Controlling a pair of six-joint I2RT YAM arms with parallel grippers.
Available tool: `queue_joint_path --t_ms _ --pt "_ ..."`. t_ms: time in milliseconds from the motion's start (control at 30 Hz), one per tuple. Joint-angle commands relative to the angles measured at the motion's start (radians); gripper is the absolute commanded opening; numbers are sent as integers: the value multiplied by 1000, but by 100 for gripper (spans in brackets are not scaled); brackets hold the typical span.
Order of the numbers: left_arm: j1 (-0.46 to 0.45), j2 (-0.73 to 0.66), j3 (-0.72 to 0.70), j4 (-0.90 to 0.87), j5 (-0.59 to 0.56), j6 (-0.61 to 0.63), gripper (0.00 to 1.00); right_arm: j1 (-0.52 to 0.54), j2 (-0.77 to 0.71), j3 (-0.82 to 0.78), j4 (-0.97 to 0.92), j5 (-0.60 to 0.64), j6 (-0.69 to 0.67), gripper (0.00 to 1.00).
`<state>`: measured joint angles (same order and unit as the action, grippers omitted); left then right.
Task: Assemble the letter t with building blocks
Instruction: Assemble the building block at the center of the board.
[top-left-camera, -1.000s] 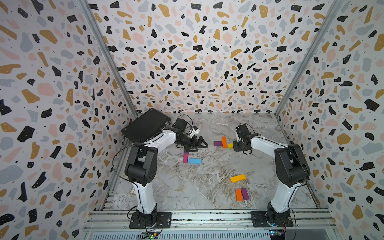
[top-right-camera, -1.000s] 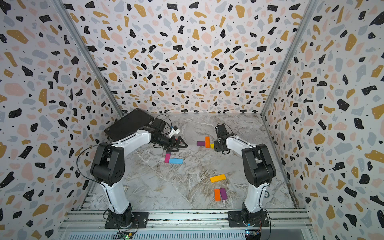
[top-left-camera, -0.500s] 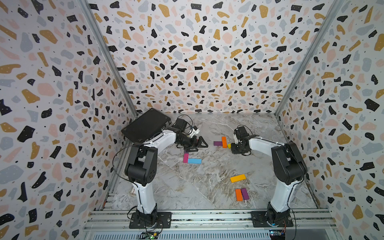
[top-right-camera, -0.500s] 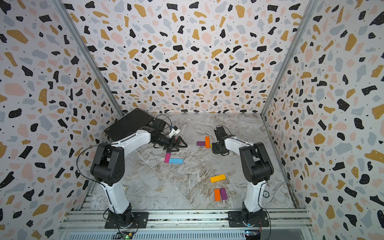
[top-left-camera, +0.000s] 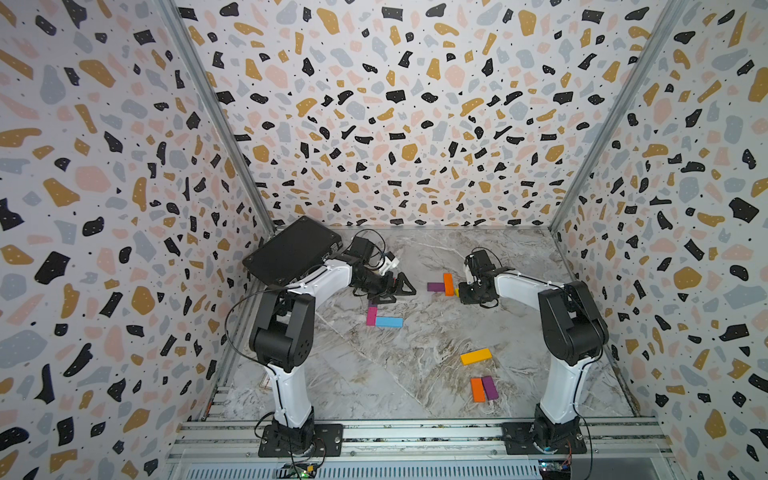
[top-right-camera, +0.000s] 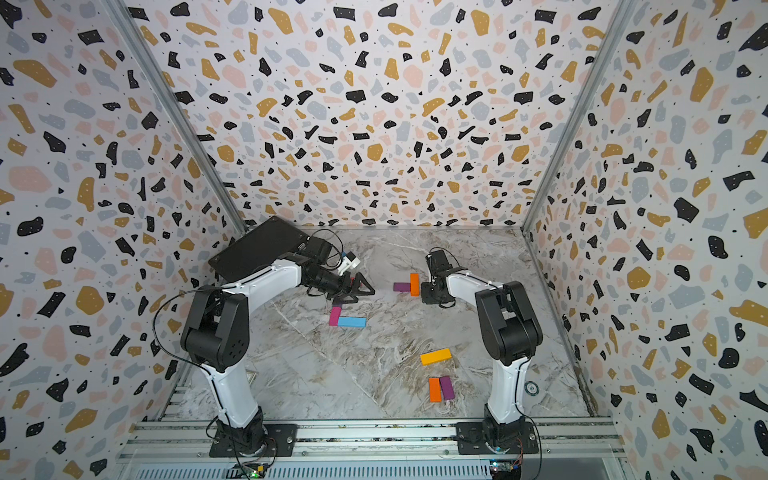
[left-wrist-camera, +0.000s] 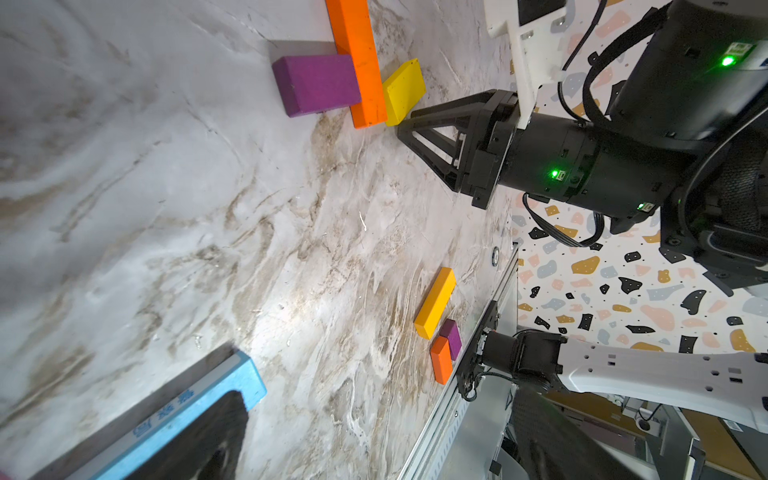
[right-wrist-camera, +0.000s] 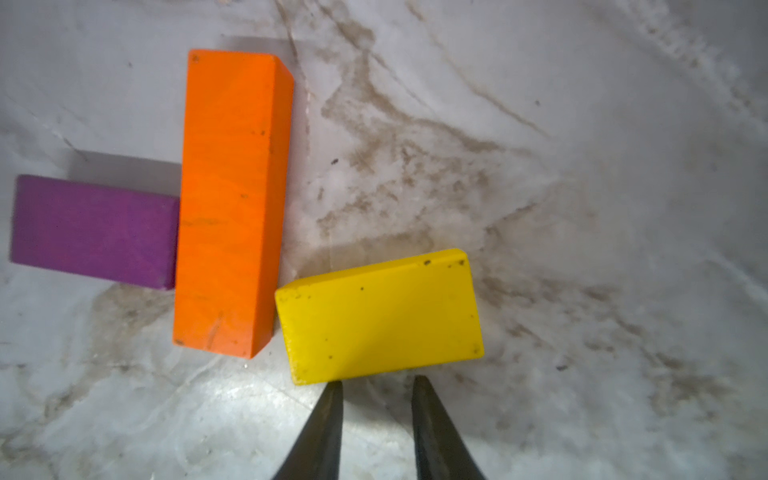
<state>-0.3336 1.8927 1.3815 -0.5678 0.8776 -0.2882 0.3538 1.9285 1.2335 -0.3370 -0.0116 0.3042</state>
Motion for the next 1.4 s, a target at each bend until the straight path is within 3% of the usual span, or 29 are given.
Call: queue_joint_path --t_ms 0,1067,1367 --pt "4 -7 3 -1 3 14 100 4 18 26 -17 12 2 32" --pt "5 -6 -1 -1 9 13 100 5 56 74 -11 9 4 33" --pt "4 -4 -3 2 9 10 99 5 -27 40 -88 7 -7 36"
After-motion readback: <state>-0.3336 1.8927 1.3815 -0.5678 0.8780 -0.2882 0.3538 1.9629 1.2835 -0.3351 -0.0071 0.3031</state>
